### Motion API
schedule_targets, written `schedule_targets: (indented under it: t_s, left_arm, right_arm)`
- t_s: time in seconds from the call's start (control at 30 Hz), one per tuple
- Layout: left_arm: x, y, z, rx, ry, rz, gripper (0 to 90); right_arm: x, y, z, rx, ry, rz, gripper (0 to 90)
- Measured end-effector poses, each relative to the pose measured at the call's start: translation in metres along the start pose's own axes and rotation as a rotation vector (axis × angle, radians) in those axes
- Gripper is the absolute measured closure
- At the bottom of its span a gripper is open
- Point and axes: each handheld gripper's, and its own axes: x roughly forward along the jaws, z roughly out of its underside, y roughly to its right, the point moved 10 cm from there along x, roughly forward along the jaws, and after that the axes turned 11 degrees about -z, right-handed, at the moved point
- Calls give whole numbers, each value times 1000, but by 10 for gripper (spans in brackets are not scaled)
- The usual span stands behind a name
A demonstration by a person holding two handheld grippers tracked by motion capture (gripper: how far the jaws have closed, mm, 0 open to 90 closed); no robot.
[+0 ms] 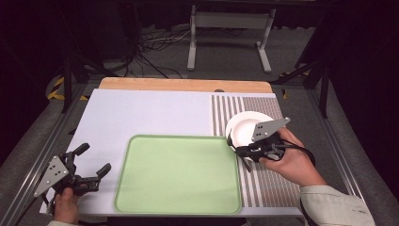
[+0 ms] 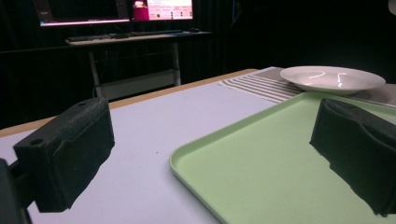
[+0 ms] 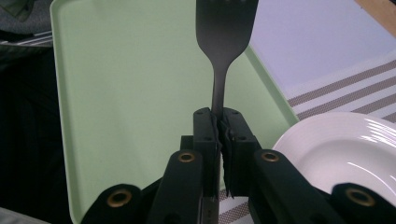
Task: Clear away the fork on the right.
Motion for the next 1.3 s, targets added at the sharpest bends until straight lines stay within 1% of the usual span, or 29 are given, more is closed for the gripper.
schedule_targets:
  t_s: [0.03,0.17,0.23,0.27,0.37,0.5,0.6,0.63,0.67,0.77,0.8,0.83,0.9,1.0,1.03,1.07,1.1,1.3]
  left_arm:
    - [0,0,-1,4,4,1,4]
    - [-1,0,0,3,2,2,4]
    - [-1,-1,0,2,2,1,4]
    - [-1,-1,-1,3,3,1,4]
    - [-1,-1,0,2,1,1,4]
    - [-1,-1,0,4,2,0,4]
    - [-1,-1,-1,4,3,1,4]
    - [-1,-1,-1,4,3,1,4]
    - [-1,-1,-1,6,4,0,4]
    - [-1,-1,-1,4,3,1,4]
    - [-1,-1,-1,4,3,1,4]
    - [-1,-1,-1,4,3,1,4]
    - [-1,-1,-1,3,3,1,4]
    - [-1,-1,-1,3,2,1,4]
    - [-1,-1,-1,2,3,0,4]
    - [-1,-1,-1,3,4,-1,4]
    - [-1,-1,-1,3,4,-1,4]
    - [-1,-1,-1,3,4,0,4]
  right_arm:
    - [2,0,-1,26,3,-4,860]
    - [5,1,-6,80,10,-10,860]
    - [6,1,-7,87,12,-9,860]
    - [8,0,-9,102,11,-9,861]
    - [10,0,-10,112,9,-8,860]
    - [14,-2,-14,141,0,4,861]
    - [17,-3,-15,162,-16,12,861]
    - [17,-3,-15,162,-16,12,861]
    - [20,-4,-15,169,-30,13,861]
    - [24,-5,-16,192,-45,17,861]
    - [24,-5,-16,192,-45,17,861]
    - [28,-6,-17,210,-53,18,861]
    - [31,-7,-18,224,-63,11,861]
    - [37,-8,-18,264,-87,8,861]
    - [37,-8,-18,264,-87,8,861]
    - [42,-9,-17,287,-110,12,861]
    - [42,-9,-17,287,-110,12,861]
    - [52,-9,-18,342,-152,24,861]
